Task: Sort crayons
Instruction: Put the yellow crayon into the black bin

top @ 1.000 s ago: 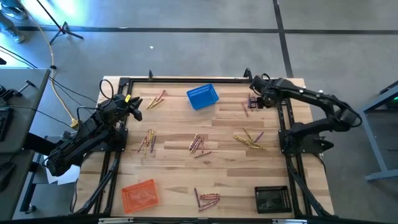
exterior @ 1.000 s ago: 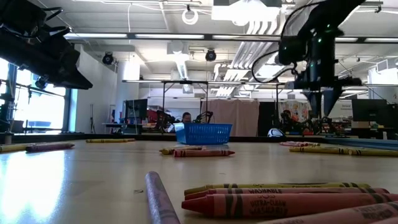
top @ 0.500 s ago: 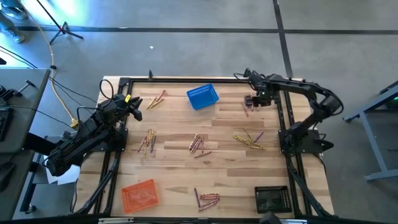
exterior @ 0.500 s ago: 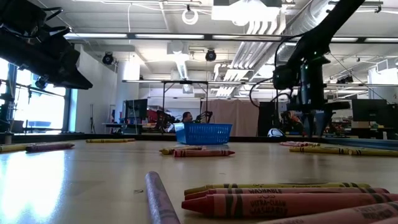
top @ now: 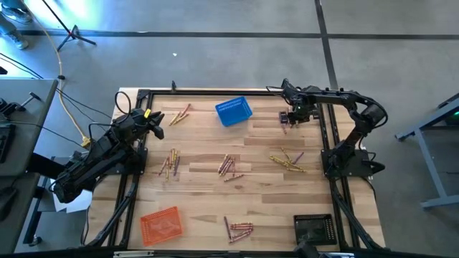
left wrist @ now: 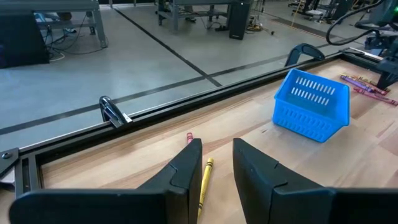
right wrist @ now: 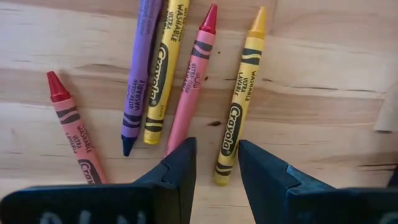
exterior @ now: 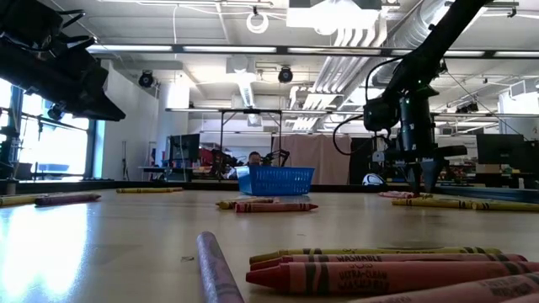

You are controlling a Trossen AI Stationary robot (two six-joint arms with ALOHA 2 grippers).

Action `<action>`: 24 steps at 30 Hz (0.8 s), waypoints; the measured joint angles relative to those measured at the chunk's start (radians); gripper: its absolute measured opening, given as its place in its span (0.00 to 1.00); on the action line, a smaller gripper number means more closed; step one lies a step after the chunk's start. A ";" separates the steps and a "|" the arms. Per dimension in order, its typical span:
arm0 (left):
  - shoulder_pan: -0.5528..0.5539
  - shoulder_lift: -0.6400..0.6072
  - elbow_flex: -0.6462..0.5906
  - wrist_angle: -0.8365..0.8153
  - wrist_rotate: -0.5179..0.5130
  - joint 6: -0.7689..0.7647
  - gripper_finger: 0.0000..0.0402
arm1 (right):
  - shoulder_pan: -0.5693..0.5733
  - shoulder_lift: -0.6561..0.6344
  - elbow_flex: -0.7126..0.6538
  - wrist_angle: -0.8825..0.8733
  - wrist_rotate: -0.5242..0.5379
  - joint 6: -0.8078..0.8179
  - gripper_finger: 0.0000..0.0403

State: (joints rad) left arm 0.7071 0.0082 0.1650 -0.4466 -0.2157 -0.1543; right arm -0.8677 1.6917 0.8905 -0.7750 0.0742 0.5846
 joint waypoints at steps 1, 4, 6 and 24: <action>0.000 0.000 0.000 0.000 0.000 0.000 0.19 | 0.000 0.000 -0.001 0.000 0.000 -0.004 0.24; 0.000 0.000 0.000 0.000 0.000 0.000 0.19 | 0.000 0.002 -0.001 0.000 -0.008 -0.017 0.13; 0.000 0.000 0.000 0.000 0.000 0.000 0.19 | 0.001 0.003 0.003 -0.008 -0.016 -0.028 0.05; 0.000 0.000 0.000 0.000 0.000 0.000 0.19 | 0.035 -0.240 0.158 -0.484 -0.091 -0.011 0.03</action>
State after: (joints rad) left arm 0.7071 0.0082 0.1648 -0.4469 -0.2157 -0.1543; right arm -0.8323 1.4520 1.0480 -1.2589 -0.0166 0.5736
